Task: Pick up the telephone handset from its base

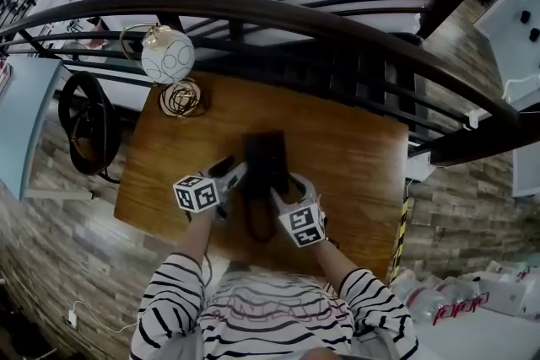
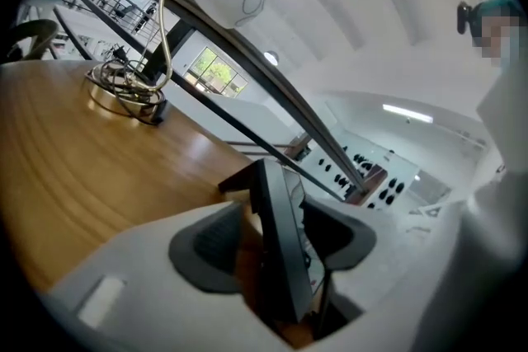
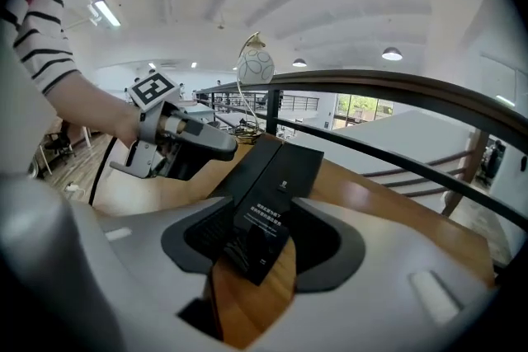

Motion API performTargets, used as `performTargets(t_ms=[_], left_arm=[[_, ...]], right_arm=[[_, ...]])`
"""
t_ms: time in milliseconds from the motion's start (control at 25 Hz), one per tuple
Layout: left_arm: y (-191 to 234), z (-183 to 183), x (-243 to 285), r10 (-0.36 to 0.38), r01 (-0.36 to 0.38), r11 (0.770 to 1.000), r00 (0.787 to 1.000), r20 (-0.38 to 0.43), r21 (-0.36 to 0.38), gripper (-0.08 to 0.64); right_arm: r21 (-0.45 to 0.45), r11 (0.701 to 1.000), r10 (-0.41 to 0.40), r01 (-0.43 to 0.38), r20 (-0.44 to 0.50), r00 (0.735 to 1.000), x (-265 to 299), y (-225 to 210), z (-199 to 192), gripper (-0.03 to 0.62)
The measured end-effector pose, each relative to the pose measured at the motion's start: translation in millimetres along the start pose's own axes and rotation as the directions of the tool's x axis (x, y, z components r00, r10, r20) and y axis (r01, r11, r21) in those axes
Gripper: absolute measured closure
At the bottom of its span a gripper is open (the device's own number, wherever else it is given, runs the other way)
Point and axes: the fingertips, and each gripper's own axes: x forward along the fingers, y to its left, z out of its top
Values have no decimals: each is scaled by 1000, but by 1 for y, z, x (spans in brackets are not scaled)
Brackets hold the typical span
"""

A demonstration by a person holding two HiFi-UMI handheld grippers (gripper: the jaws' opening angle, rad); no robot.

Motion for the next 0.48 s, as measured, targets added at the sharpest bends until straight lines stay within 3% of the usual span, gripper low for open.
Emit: performTargets(t_ms=[240, 480], left_arm=[[11, -8, 30, -26, 25, 1000, 997, -69, -15, 316], [13, -10, 44, -57, 52, 996, 995, -80, -71, 312]], right_arm=[[-99, 995, 6, -10, -32, 999, 23, -8, -10, 385], [-197, 980, 17, -29, -61, 998, 38, -6, -19, 385]])
